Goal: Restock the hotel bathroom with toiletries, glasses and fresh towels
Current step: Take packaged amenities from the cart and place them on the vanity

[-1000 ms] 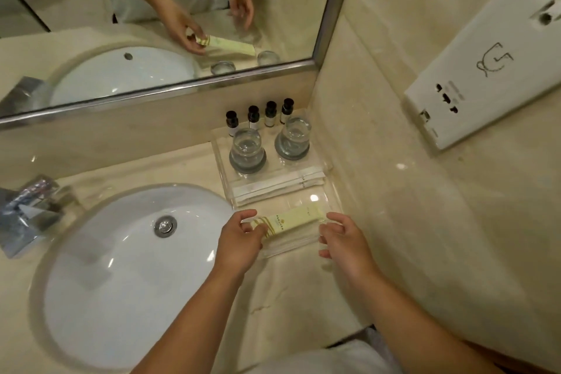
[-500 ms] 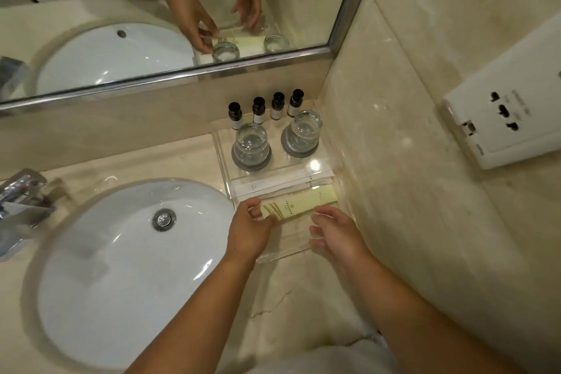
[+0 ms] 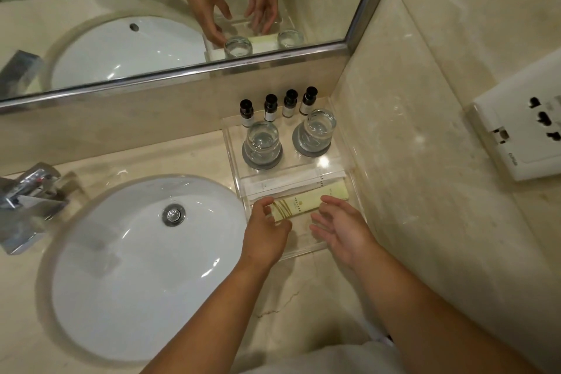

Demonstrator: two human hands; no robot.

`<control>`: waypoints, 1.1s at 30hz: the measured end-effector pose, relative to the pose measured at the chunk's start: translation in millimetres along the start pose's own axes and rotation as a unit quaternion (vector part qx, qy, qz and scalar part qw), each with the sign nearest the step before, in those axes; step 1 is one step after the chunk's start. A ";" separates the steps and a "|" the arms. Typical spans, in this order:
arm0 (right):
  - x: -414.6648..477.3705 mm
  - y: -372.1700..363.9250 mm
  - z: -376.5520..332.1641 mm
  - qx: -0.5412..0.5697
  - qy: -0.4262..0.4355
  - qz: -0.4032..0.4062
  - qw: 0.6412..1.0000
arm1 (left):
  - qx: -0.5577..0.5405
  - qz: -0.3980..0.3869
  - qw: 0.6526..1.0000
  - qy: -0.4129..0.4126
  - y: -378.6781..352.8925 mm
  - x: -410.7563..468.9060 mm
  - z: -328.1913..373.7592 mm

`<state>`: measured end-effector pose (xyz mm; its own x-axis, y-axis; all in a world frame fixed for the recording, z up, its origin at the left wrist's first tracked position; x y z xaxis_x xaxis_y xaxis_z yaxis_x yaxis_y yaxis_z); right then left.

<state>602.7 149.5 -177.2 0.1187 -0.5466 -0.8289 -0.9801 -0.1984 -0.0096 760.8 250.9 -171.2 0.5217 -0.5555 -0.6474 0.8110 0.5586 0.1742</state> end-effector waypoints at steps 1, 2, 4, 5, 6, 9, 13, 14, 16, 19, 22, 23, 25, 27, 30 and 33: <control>0.5 -0.8 -0.9 0.004 0.000 -0.001 1.000 | 0.000 0.000 1.000 -0.003 -0.3 0.9 1.0; 0.9 -0.9 -1.4 0.007 -0.001 -0.001 1.000 | 0.002 0.000 1.000 -0.005 -0.5 0.9 2.6; 0.8 -2.0 -2.1 0.012 -0.003 -0.002 1.000 | 0.007 0.003 1.000 -0.011 -1.0 2.0 4.2; 0.4 -2.5 -2.1 0.013 -0.004 -0.002 1.000 | 0.009 0.005 1.000 -0.013 -1.1 2.5 4.8; -0.2 -2.9 -1.7 0.015 -0.006 -0.003 1.000 | 0.011 0.004 1.000 -0.016 -1.3 2.6 5.3; -2.7 -4.5 -0.3 0.010 -0.008 -0.008 1.000 | 0.014 0.000 1.000 -0.022 -1.6 3.0 5.2; -6.8 -5.8 0.9 -0.005 -0.009 -0.018 1.000 | 0.018 -0.004 0.999 -0.028 -0.4 1.9 4.1; -9.0 -6.7 1.0 -0.017 -0.007 -0.023 1.000 | 0.023 -0.004 0.999 -0.029 0.4 1.5 3.8; -14.5 -8.0 1.3 -0.049 0.002 -0.030 0.998 | 0.038 -0.004 0.999 -0.034 2.3 0.1 2.7; -23.1 -4.2 0.4 -0.113 0.036 -0.025 0.993 | 0.063 -0.007 0.997 -0.050 7.0 -4.4 2.6; -36.3 5.3 -2.7 -0.213 0.091 0.001 0.973 | 0.087 -0.018 0.993 -0.084 13.6 -14.4 7.1; -42.2 8.9 -3.7 -0.256 0.114 0.010 0.960 | 0.095 -0.021 0.991 -0.095 17.0 -19.4 8.9; -56.3 12.9 -2.4 -0.347 0.172 0.006 0.922 | 0.121 -0.027 0.984 -0.126 25.8 -31.2 10.2; -71.0 13.2 2.9 -0.437 0.237 -0.009 0.867 | 0.175 -0.034 0.968 -0.179 35.5 -46.4 11.1; -91.3 14.2 14.3 -0.530 0.296 -0.005 0.795 | 0.285 -0.044 0.920 -0.267 45.3 -70.2 6.8; -105.8 15.2 27.2 -0.601 0.305 0.014 0.739 | 0.405 -0.029 0.862 -0.304 49.8 -84.3 -3.4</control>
<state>570.9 226.4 -104.9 0.5100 -0.7560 -0.4103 -0.1783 -0.5596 0.8094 756.3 327.6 -110.5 0.3177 -0.9253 -0.2069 0.6309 0.0435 0.7746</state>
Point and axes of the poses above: each hand's wrist, its own x-axis towards the middle knuckle, its own y-axis out of the back of the hand, z = x × y, the point moved 8 cm from there along x, towards the middle knuckle, and after that the axes turned 3 degrees about -x, right-handed, at the moved point
